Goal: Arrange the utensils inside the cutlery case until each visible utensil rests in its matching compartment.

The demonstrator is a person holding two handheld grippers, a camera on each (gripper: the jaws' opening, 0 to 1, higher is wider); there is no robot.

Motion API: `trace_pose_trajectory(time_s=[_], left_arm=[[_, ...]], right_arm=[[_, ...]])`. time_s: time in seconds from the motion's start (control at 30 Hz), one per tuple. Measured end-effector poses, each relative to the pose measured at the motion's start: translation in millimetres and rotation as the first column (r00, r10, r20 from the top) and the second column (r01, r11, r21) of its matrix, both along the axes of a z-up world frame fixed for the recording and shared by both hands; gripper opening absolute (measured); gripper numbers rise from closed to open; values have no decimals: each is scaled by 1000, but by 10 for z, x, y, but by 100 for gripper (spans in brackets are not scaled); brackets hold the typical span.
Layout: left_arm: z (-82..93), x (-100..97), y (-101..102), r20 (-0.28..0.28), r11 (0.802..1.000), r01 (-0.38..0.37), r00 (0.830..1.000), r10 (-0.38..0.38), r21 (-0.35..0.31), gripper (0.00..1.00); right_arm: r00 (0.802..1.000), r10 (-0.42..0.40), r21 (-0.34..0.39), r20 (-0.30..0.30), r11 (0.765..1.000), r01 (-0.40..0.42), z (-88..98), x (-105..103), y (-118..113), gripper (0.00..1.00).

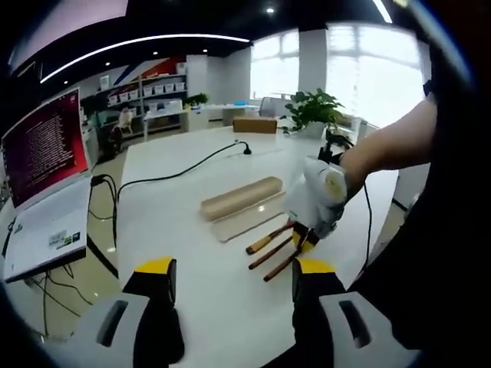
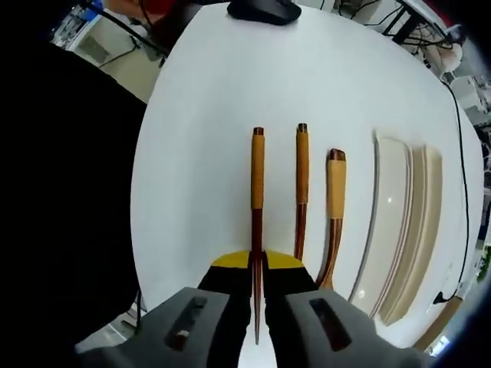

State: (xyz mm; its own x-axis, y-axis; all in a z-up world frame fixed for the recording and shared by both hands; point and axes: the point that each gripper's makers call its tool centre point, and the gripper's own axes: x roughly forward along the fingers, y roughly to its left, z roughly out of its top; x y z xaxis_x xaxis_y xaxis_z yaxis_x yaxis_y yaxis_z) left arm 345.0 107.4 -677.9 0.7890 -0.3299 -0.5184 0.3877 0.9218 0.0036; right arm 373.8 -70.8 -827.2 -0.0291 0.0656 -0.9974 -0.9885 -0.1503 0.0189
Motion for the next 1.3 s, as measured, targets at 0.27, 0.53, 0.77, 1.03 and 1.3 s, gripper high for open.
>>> trace_pose_trajectory(time_s=[0.27,0.53,0.77,1.03,1.3], left_arm=[[-46,-116,-52,-25,1000,-3,1000,2,-16,63],[70,-196,-41,-12,999,-35,999,35,-14,63],[79,-201,-19,-20,999,-45,999,44,-7,63],[160,-164,-80,3,1000,-26,1000,26,8,63],[169,-171,-141,3,1000,4,1000,-4,13,63]], right_arm=[[998,56,-8,5,998,-56,-5,-12,33,1],[998,63,-28,0,998,-63,9,-27,23,1],[998,62,-18,2,998,-62,17,-30,28,1],[999,34,-1,14,999,-34,30,-31,17,0],[999,-15,163,49,987,6,42,-39,5,0]])
